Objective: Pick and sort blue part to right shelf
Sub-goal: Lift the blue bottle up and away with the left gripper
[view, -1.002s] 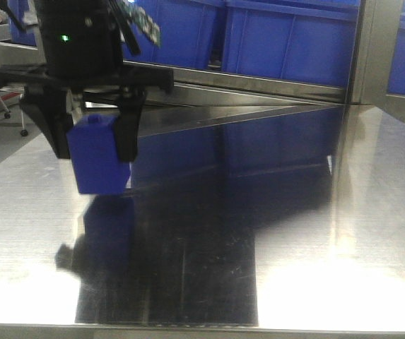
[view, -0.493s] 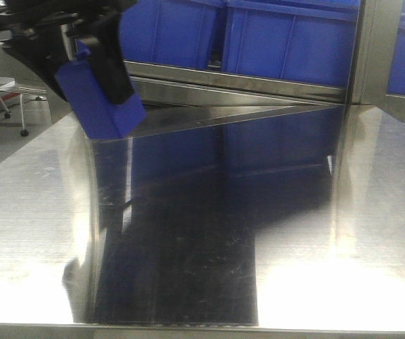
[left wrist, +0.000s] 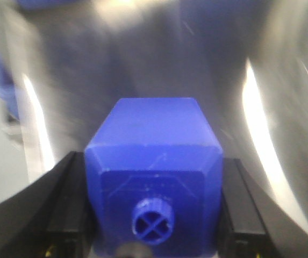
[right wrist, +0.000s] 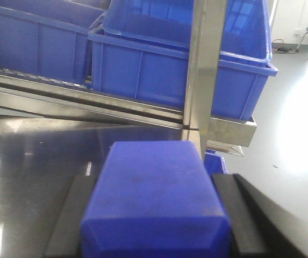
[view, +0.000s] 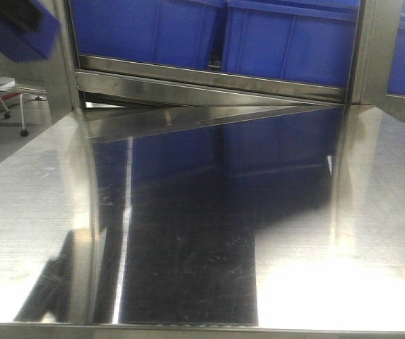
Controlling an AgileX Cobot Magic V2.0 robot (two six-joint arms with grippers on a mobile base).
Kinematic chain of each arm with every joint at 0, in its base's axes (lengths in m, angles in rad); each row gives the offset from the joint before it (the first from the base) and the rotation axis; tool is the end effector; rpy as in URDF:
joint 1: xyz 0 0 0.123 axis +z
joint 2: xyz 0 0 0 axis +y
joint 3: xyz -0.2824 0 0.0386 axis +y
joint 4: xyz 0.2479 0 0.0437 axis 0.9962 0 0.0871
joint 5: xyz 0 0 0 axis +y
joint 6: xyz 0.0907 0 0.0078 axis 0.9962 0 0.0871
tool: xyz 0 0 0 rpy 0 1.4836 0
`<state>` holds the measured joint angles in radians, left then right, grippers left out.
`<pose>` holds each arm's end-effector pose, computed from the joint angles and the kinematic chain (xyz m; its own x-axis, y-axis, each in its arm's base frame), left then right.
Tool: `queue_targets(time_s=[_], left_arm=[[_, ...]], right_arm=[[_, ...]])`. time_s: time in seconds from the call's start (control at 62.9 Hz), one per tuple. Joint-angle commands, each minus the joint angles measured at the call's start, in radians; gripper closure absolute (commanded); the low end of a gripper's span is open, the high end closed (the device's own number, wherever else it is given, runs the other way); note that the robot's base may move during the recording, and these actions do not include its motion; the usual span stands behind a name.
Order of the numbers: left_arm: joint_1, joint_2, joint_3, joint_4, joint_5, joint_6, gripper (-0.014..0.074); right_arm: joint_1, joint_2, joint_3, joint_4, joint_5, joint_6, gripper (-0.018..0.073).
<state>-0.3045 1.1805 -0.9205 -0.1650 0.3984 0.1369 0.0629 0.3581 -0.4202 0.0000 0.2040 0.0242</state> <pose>0.2421 -0.0822 0.3285 -0.5172 0.1464 -0.8432 0.3426 0.9383 -0.0472 0.0845 0.0053 0.3120 -0.0561 0.0207 -0.9982 -0.0615 0.9978 0.0242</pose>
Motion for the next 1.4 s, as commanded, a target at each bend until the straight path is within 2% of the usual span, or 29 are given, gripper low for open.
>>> queue_targets(time_s=[0.0,0.207,0.366,0.954,1.383], left_arm=[[0.051,-0.12,0.044,-0.018,-0.164,-0.002,0.0335],[0.17,-0.291,0.143,-0.018,-0.18,-0.004,0.0335],[0.218,-0.421,0.205,-0.018,-0.201,-0.01,0.0335],[0.22,-0.878,0.376,-0.014,-0.203,-0.01,0.0335],[0.22,-0.915,0.389,-0.014,-0.199,-0.01,0.0335]], right_arm=[[-0.005,0.005,-0.03,-0.013,-0.09,0.001,0.0137],[-0.005,0.005,-0.03,-0.013,-0.09,0.001,0.0137],[-0.005,0.005,-0.03,-0.013,-0.09,0.001,0.0137],[-0.005,0.005,-0.03,-0.013,-0.09,0.001,0.0137],[-0.005,0.005,-0.03,-0.013,-0.09,0.001,0.0137]])
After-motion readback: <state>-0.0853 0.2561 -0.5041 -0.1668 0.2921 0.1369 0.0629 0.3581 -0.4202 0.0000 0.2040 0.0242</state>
